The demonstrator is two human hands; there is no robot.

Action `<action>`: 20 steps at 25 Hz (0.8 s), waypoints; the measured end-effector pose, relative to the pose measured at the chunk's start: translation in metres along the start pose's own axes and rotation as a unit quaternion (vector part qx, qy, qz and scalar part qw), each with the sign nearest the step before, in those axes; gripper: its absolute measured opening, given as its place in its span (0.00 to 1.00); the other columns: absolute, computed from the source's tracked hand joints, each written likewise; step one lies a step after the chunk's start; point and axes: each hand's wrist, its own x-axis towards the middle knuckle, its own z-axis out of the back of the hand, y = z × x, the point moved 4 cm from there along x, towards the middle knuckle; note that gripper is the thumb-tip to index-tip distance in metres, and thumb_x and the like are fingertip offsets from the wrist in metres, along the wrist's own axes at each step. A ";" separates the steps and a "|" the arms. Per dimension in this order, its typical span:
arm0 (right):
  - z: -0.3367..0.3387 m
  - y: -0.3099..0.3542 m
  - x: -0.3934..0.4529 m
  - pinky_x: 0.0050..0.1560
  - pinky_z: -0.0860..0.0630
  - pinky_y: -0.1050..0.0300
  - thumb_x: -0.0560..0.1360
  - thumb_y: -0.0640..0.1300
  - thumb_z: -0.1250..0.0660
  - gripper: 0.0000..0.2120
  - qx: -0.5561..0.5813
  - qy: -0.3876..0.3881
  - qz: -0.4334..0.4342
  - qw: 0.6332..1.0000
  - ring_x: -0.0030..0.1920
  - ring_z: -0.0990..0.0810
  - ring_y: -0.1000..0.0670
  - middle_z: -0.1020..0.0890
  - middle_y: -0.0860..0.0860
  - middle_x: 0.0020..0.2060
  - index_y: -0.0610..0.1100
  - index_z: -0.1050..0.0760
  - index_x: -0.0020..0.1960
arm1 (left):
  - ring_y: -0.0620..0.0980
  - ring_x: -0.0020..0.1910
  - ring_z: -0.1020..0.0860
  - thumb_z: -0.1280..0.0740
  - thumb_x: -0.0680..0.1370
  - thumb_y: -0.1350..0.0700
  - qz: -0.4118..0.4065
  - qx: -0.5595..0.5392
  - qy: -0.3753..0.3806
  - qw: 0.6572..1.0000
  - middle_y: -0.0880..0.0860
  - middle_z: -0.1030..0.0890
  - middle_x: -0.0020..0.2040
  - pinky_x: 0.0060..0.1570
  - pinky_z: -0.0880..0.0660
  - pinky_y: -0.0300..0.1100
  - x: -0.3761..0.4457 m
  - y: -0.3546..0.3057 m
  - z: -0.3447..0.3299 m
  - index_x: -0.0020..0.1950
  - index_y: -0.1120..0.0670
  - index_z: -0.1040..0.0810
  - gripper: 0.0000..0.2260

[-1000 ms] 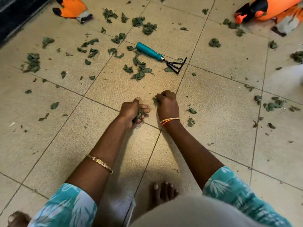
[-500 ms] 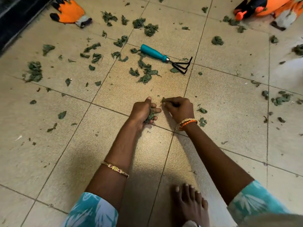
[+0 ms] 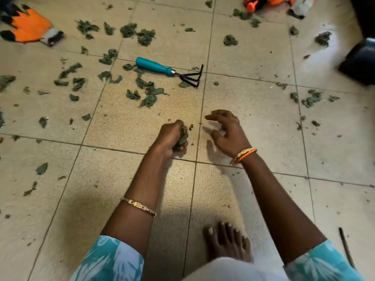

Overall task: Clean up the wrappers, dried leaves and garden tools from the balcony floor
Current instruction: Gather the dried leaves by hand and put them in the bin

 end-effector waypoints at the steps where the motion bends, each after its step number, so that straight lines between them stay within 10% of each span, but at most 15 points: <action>1: 0.009 -0.016 0.005 0.63 0.31 0.48 0.73 0.38 0.33 0.18 -0.060 0.012 0.003 0.998 0.64 0.32 0.43 0.29 0.43 0.64 0.44 0.25 0.62 | 0.48 0.21 0.29 0.41 0.80 0.54 0.008 -0.005 0.012 1.000 0.54 0.27 0.31 0.20 0.37 0.32 0.001 -0.001 -0.002 0.40 0.55 0.28 0.11; 5: 0.006 -0.046 -0.009 0.68 0.35 0.43 0.71 0.50 0.34 0.30 -0.226 0.150 0.039 0.962 0.69 0.35 0.37 0.34 0.38 0.70 0.39 0.33 0.70 | 0.47 0.23 0.29 0.43 0.79 0.55 0.023 0.007 0.047 0.999 0.52 0.26 0.30 0.20 0.36 0.32 0.000 0.001 -0.013 0.41 0.55 0.27 0.10; 14: 0.010 -0.039 -0.084 0.41 0.21 0.54 0.72 0.38 0.38 0.11 -0.168 -0.070 0.135 0.974 0.42 0.20 0.41 0.17 0.43 0.43 0.36 0.18 0.45 | 0.47 0.23 0.27 0.41 0.79 0.54 0.026 0.007 0.055 0.998 0.52 0.25 0.31 0.21 0.34 0.34 -0.003 0.010 -0.019 0.38 0.54 0.28 0.11; 20: 0.059 -0.062 -0.037 0.45 0.21 0.63 0.67 0.30 0.27 0.18 0.211 -0.096 -0.204 0.951 0.41 0.18 0.52 0.17 0.48 0.42 0.40 0.22 0.55 | 0.45 0.23 0.27 0.37 0.79 0.51 0.018 0.052 0.089 0.995 0.50 0.23 0.33 0.21 0.34 0.33 -0.008 0.010 -0.028 0.40 0.53 0.27 0.10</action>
